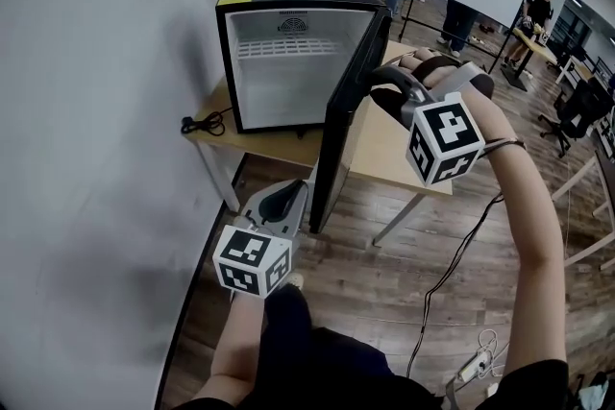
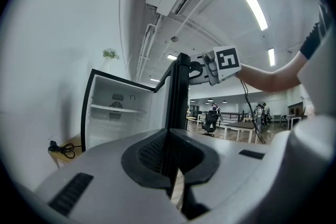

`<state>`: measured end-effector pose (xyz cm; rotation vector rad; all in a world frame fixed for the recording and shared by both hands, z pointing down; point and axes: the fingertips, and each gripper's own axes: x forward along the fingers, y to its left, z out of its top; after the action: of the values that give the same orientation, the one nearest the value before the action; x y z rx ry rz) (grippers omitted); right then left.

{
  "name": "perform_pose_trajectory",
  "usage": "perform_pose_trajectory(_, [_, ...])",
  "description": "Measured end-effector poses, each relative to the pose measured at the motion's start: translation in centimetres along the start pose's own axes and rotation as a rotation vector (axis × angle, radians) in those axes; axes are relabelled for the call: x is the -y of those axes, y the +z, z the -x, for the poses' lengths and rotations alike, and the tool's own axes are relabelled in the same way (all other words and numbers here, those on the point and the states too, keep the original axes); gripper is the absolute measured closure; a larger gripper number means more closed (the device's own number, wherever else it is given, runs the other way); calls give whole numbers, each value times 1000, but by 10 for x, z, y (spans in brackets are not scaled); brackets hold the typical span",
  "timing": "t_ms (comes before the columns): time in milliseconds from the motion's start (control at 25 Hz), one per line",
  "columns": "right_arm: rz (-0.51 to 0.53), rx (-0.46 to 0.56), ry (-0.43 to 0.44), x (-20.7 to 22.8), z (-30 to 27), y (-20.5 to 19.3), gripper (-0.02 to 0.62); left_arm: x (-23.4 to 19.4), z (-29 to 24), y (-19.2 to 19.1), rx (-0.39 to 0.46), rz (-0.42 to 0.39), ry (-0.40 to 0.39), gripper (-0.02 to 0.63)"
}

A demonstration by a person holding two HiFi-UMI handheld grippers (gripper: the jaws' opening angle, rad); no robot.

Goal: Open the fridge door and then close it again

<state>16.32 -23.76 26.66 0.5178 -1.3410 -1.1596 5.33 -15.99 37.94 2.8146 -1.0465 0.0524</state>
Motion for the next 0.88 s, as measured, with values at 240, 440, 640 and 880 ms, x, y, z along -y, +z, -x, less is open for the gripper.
perform_pose_trajectory(240, [20,25,-1,16,-15,16,545,-16,5,6,11,6,44,594])
perform_pose_trajectory(440, [29,43,5,28,-28,28,547,-29,11,7,10,14,77,594])
perform_pose_trajectory(640, [37,58,12,38,-44,38,548,-45,15,4,9,23,106,594])
perform_pose_trajectory(880, [35,70,26,49,-61,46,546,-64,18,3,11,32,135,594])
